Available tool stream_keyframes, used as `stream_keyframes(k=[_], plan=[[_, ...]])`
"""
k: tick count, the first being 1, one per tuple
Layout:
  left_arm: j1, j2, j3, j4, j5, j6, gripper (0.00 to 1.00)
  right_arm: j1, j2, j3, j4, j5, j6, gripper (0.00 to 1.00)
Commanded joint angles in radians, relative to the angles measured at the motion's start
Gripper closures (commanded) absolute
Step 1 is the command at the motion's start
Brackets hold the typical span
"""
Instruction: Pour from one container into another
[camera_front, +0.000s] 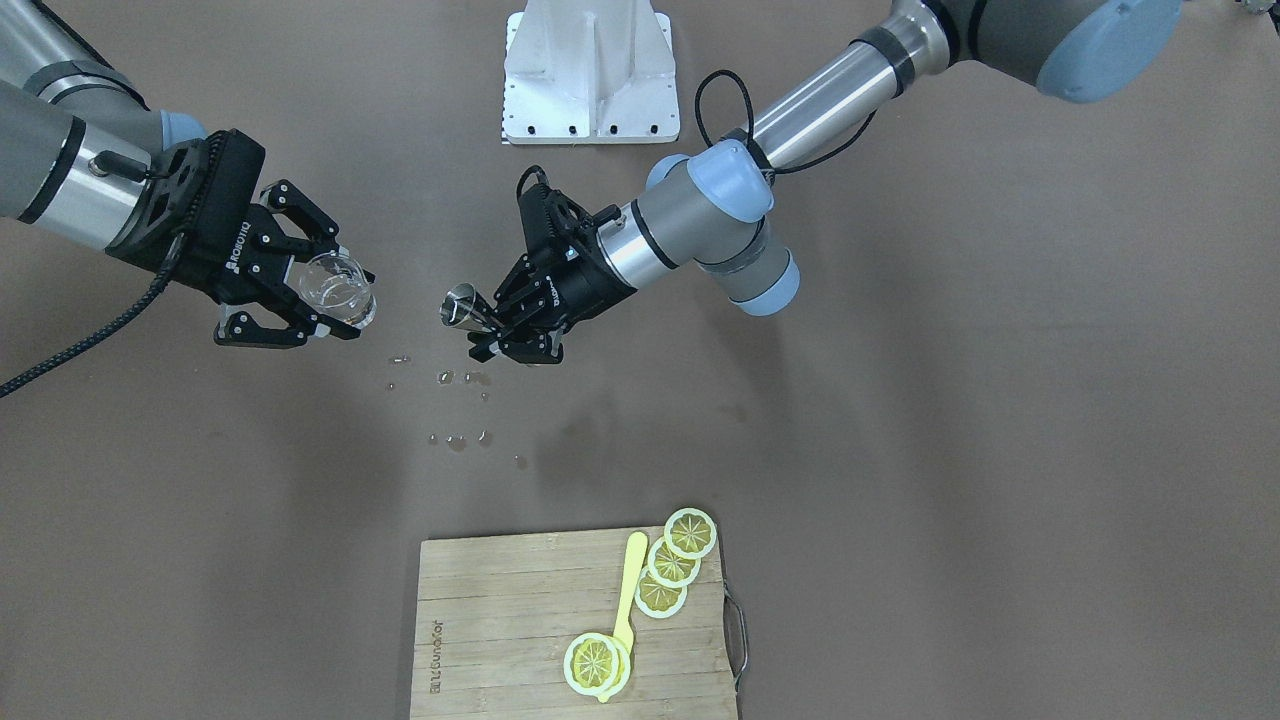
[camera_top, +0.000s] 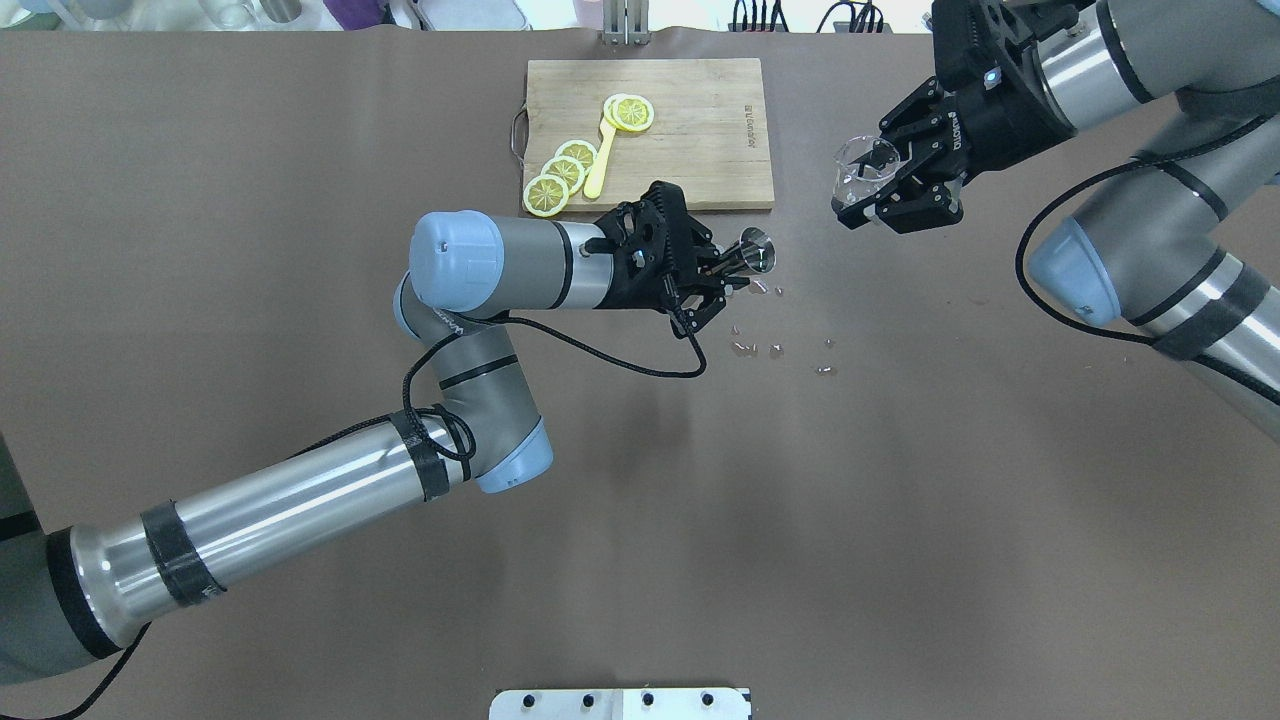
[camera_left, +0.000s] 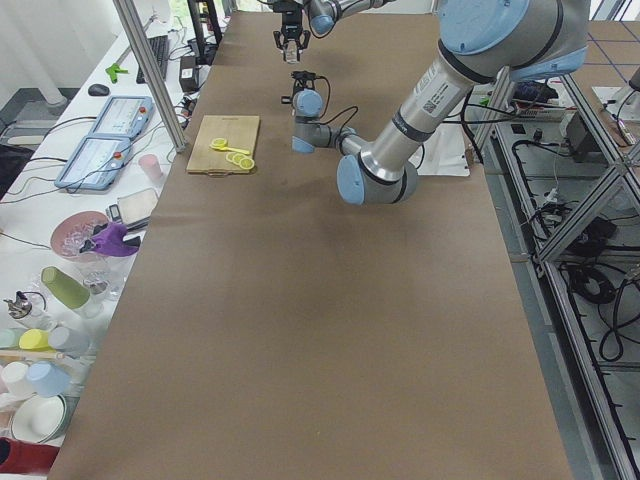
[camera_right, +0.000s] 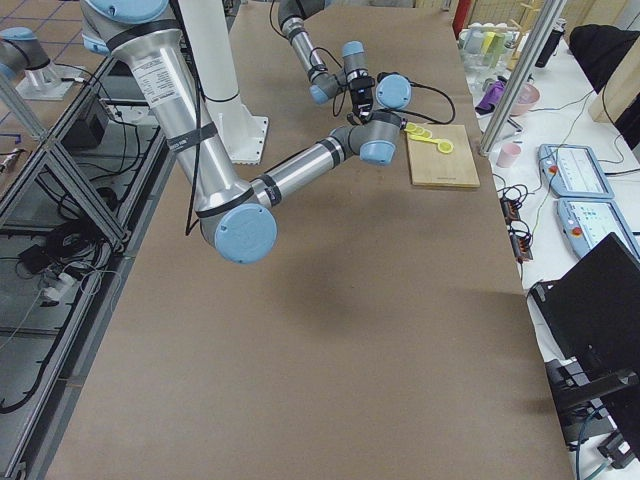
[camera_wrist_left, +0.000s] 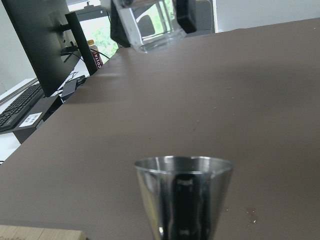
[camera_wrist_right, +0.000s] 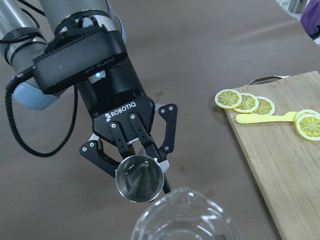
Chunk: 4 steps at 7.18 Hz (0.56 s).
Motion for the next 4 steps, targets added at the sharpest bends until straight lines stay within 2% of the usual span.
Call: stream_keyframes(k=[1,4], plan=[[0.0,-0.004,0.012,-0.018,-0.026,0.002,1.0,-0.015,0.017,0.032,-0.144,-0.001,-0.075,1.0],[0.002,0.0,0.012,-0.038,-0.028,-0.038,1.0,-0.047,0.019,0.077,-0.285,-0.033,-0.129,1.0]])
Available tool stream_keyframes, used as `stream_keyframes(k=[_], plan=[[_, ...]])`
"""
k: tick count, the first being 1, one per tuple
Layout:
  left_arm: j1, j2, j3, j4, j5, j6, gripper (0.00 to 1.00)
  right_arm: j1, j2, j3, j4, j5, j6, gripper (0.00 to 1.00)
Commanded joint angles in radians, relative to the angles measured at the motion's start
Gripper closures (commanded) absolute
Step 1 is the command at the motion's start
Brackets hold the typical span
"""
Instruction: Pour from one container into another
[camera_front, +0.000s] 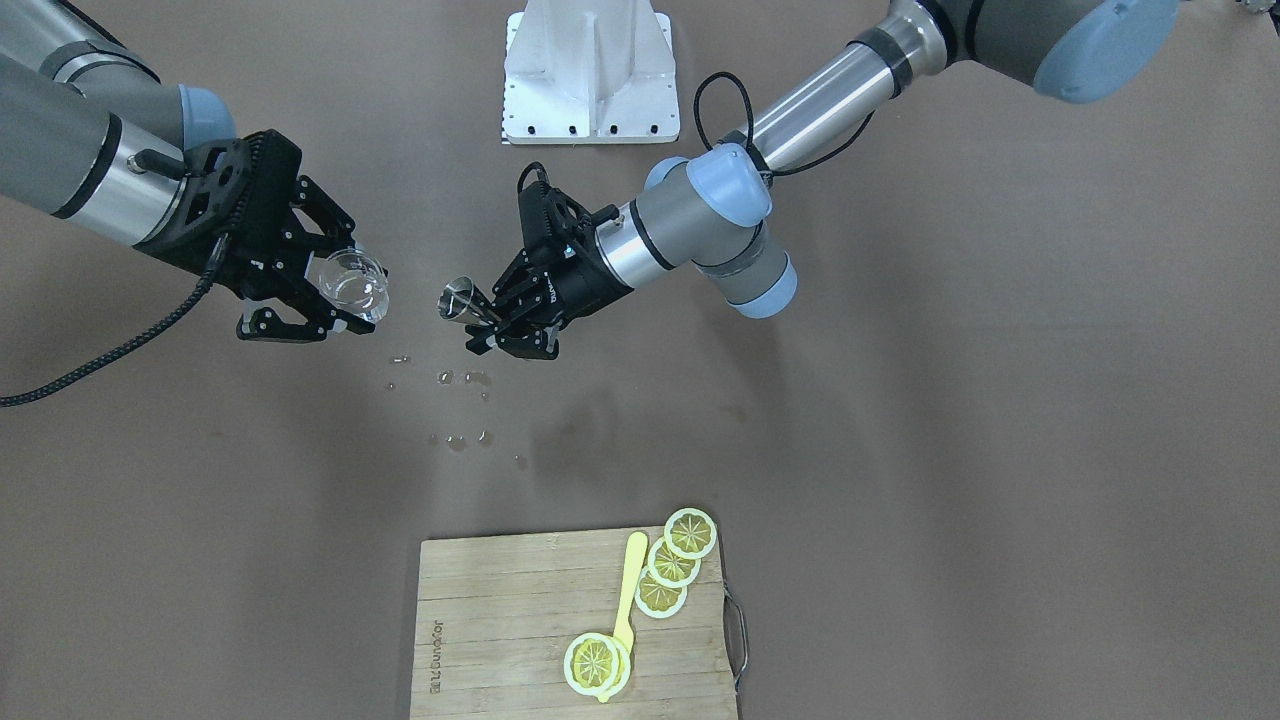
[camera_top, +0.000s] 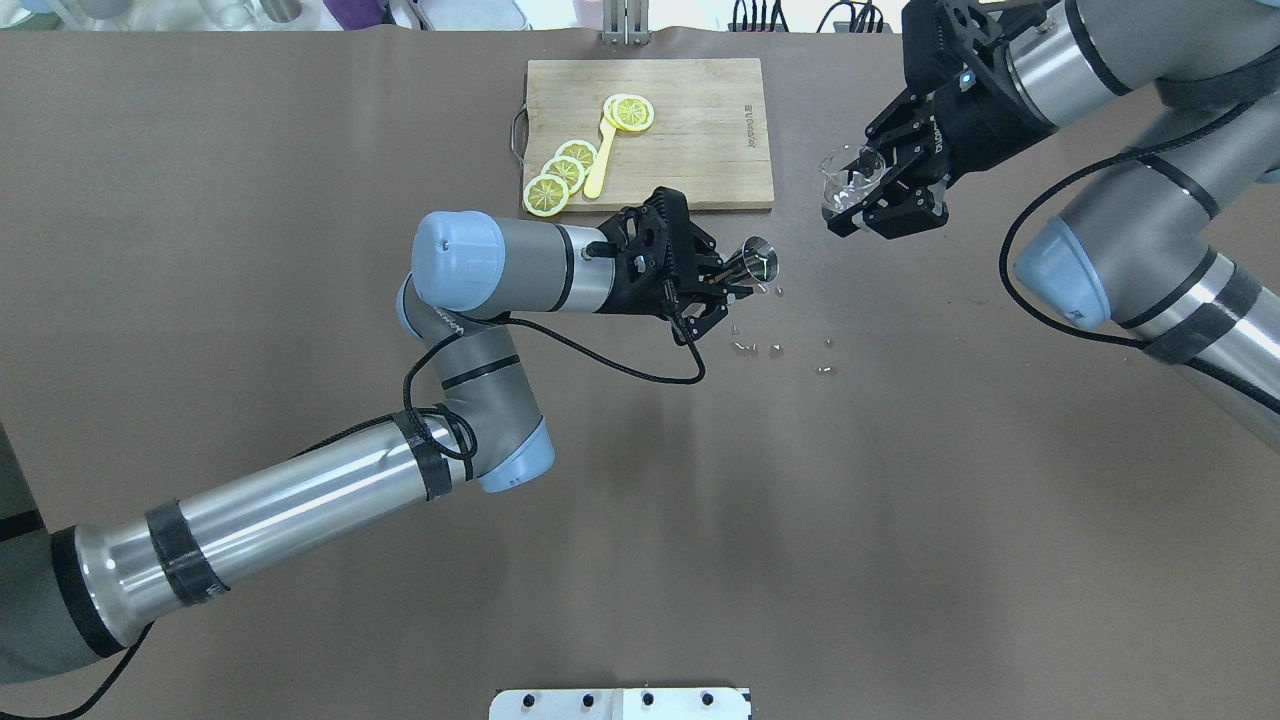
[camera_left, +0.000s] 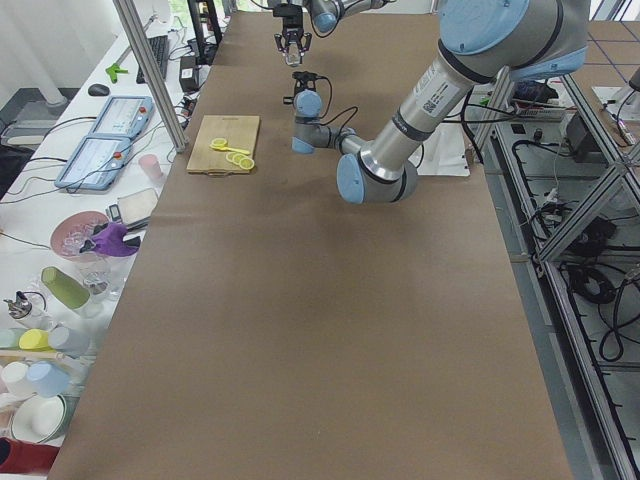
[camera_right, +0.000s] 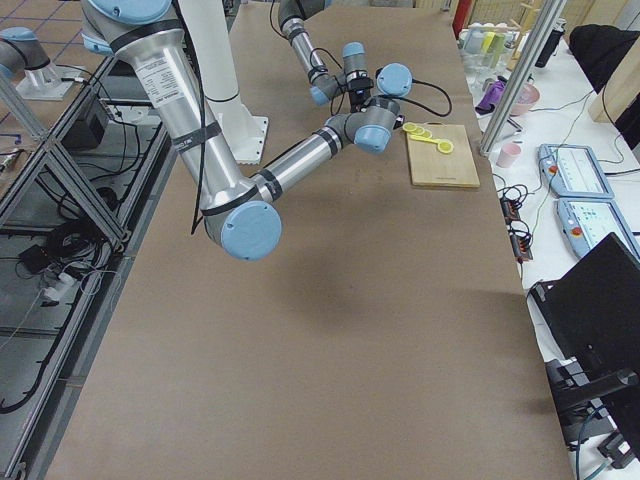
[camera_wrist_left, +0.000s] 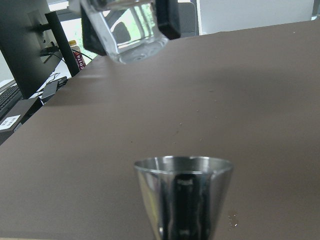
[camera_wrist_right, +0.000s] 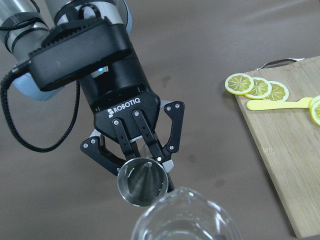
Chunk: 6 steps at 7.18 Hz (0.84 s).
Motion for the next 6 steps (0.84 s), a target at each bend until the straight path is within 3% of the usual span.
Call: stream_keyframes(k=[1,6], plan=[[0.0,0.003,0.0,-0.022,0.0,-0.027,1.0,-0.04,0.001,0.029,-0.109,-0.032,-0.045,1.0],[-0.001,0.005,0.0,-0.028,0.002,-0.039,1.0,-0.109,0.021,0.118,-0.403,-0.126,-0.186,1.0]])
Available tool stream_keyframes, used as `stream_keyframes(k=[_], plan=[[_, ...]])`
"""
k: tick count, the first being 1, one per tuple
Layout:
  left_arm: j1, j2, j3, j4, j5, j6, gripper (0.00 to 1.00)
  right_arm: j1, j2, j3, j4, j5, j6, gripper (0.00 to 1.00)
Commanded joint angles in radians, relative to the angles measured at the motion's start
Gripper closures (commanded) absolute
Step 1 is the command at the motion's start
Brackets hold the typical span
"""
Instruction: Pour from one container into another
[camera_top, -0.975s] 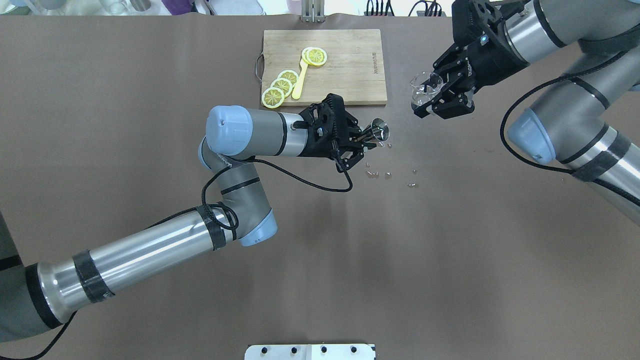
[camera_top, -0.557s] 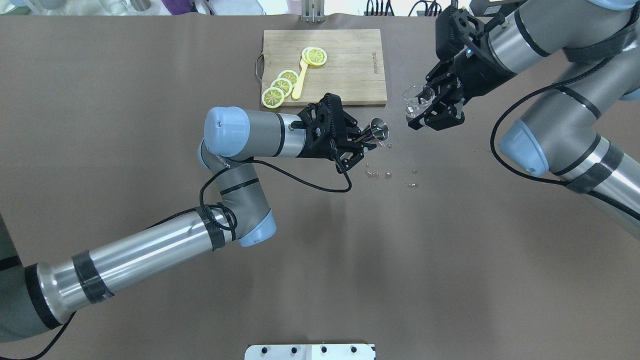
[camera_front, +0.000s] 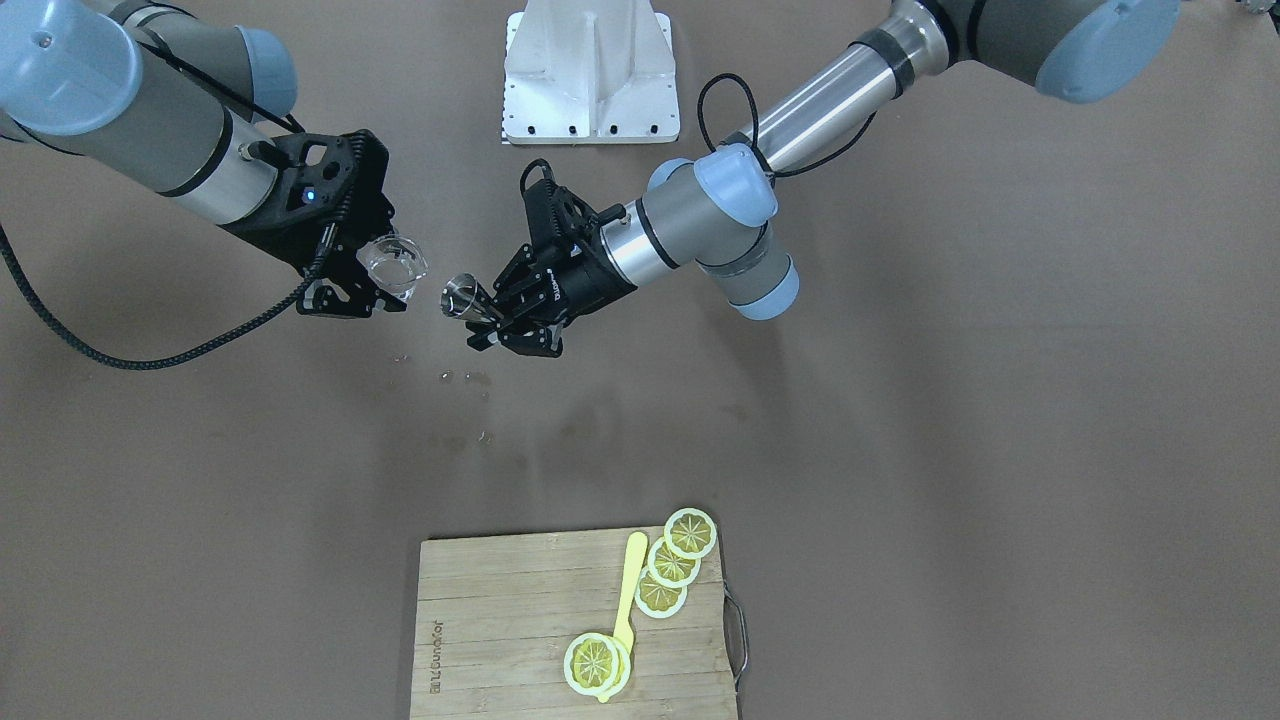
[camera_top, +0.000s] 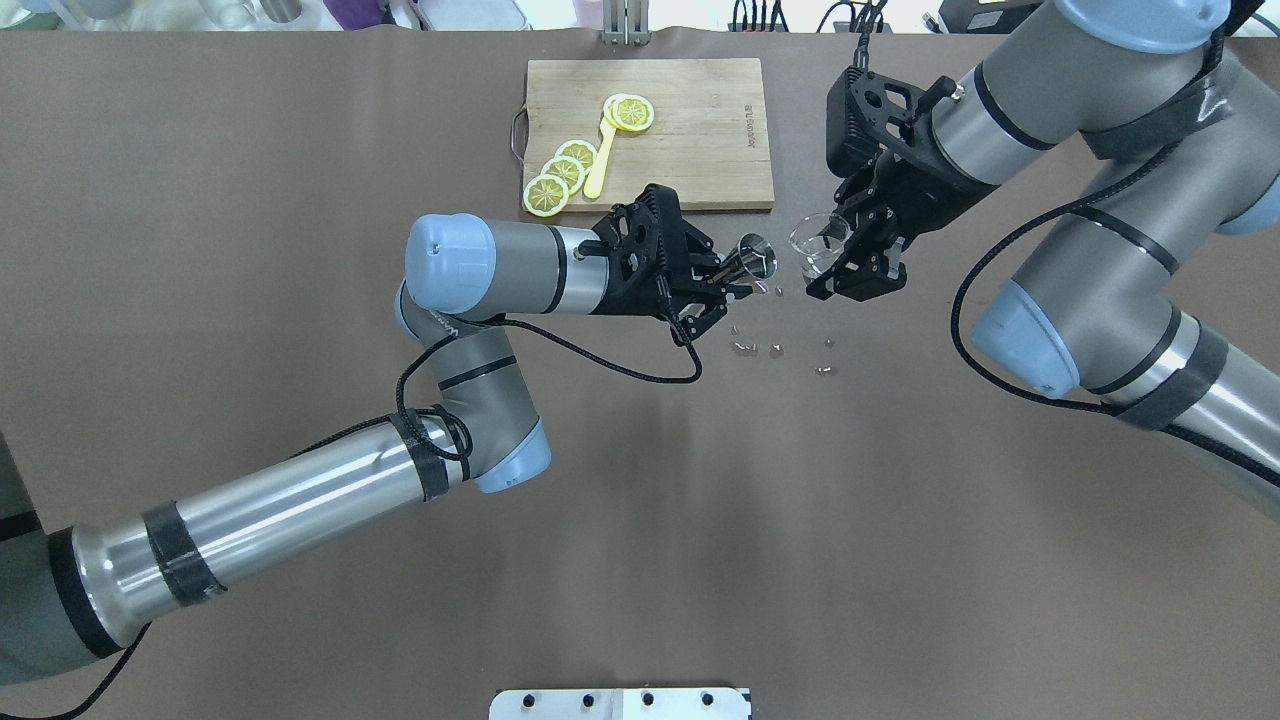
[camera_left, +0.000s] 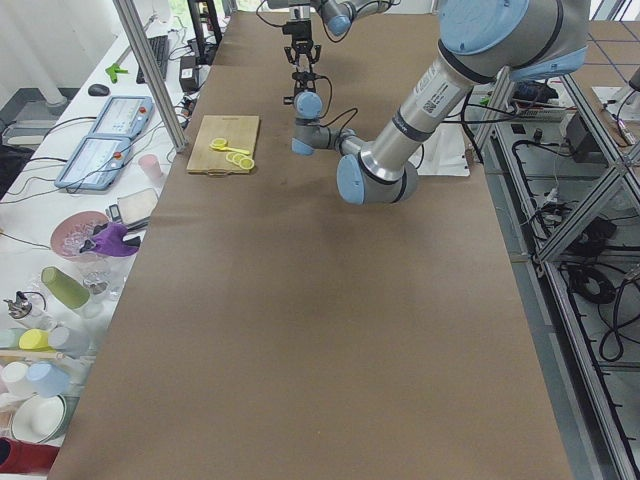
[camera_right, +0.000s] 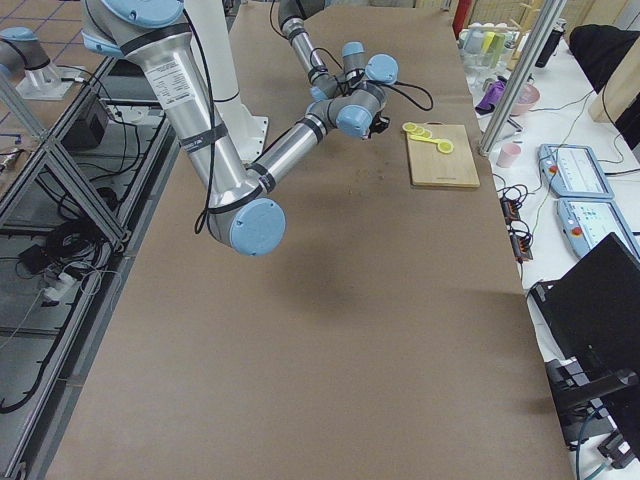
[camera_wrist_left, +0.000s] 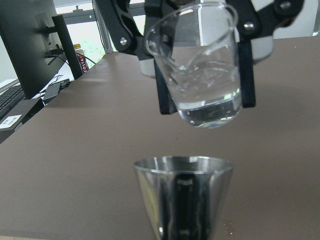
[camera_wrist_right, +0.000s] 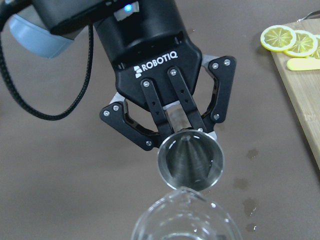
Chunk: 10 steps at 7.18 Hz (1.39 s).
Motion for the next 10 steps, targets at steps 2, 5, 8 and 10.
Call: stream_keyframes(k=[2,5,8,10], plan=[[0.0,0.0,-0.002,0.0,0.002,0.0,1.0,-0.027,0.027,0.009,-0.103,-0.051,-0.038,1.0],[-0.002,0.0,-0.002,0.0,0.003,0.0,1.0,-0.029,0.099,0.004,-0.255,-0.08,-0.088,1.0],[0.0,0.0,-0.002,-0.011,0.003,0.0,1.0,-0.038,0.142,0.004,-0.367,-0.117,-0.1,1.0],[0.0,0.0,-0.002,-0.011,0.003,0.0,1.0,-0.04,0.163,0.006,-0.444,-0.134,-0.138,1.0]])
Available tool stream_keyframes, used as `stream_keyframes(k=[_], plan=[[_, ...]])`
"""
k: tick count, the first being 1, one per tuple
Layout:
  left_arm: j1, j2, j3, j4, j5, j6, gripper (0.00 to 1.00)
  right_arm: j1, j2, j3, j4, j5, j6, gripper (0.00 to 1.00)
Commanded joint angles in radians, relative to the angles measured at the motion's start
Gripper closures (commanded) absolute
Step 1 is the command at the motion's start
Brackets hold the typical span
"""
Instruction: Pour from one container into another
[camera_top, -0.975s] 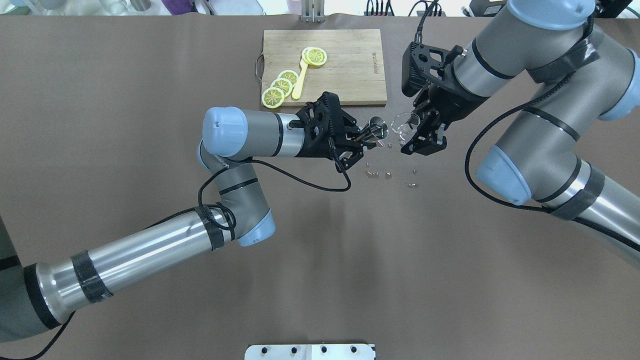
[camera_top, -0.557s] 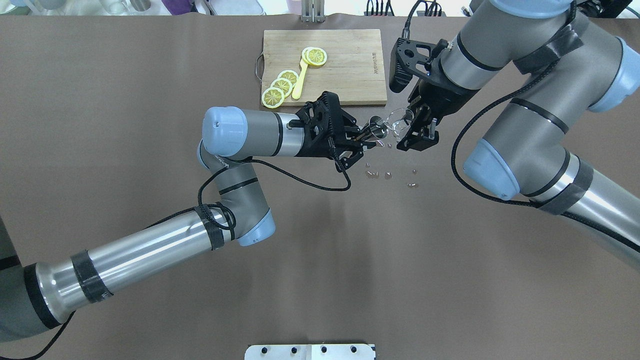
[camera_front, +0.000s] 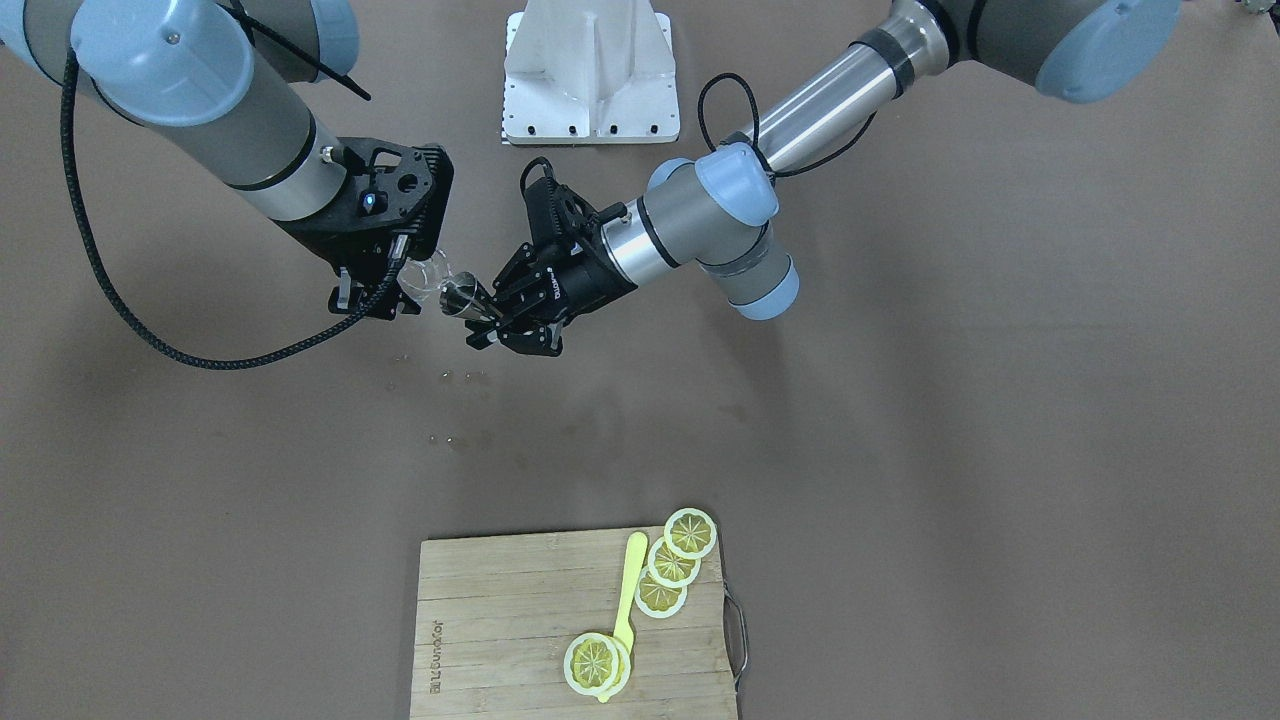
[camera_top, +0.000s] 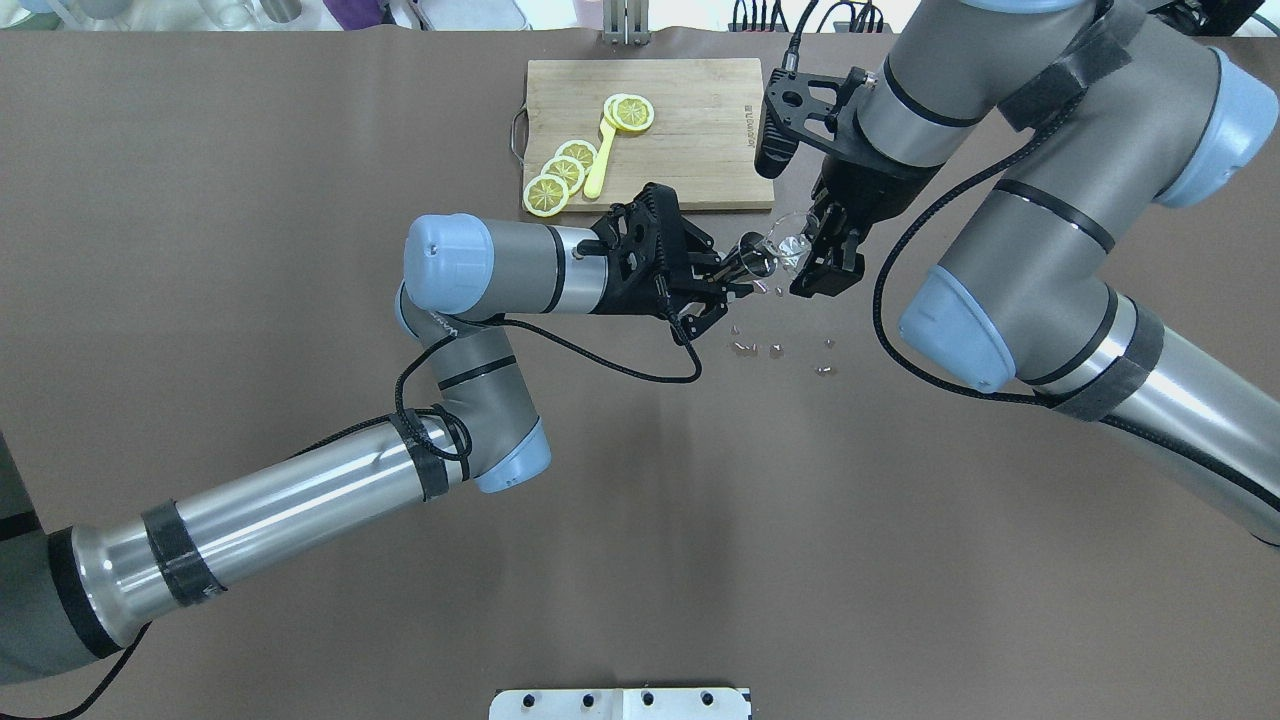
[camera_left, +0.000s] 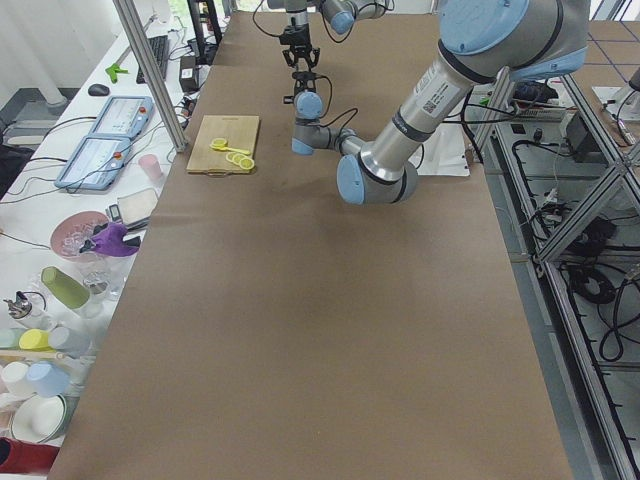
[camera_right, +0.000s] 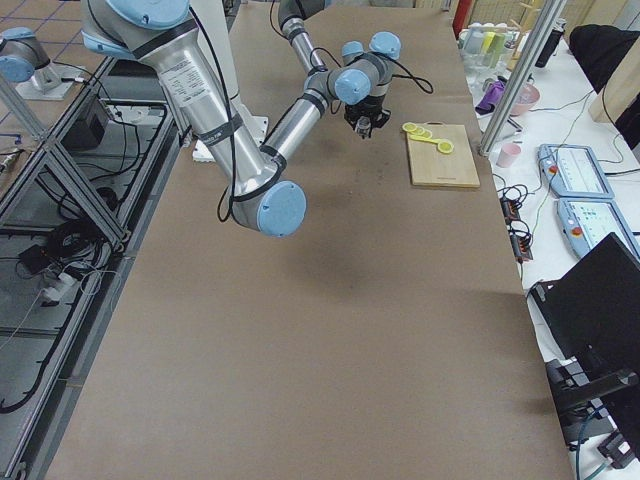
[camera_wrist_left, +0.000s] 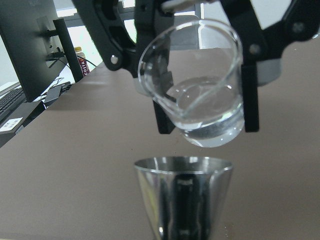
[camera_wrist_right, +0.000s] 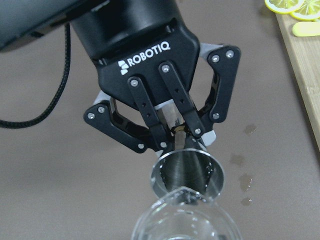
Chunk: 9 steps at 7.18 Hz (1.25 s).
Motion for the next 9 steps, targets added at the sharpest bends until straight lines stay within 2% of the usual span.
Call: stream_keyframes(k=[1,9], plan=[[0.0,0.0,0.0,-0.001,0.0,0.0,1.0,-0.004,0.027,0.0,-0.077,-0.023,-0.038,1.0],[0.0,0.0,-0.002,-0.01,0.0,0.0,1.0,-0.027,0.104,-0.013,-0.26,-0.089,-0.087,1.0]])
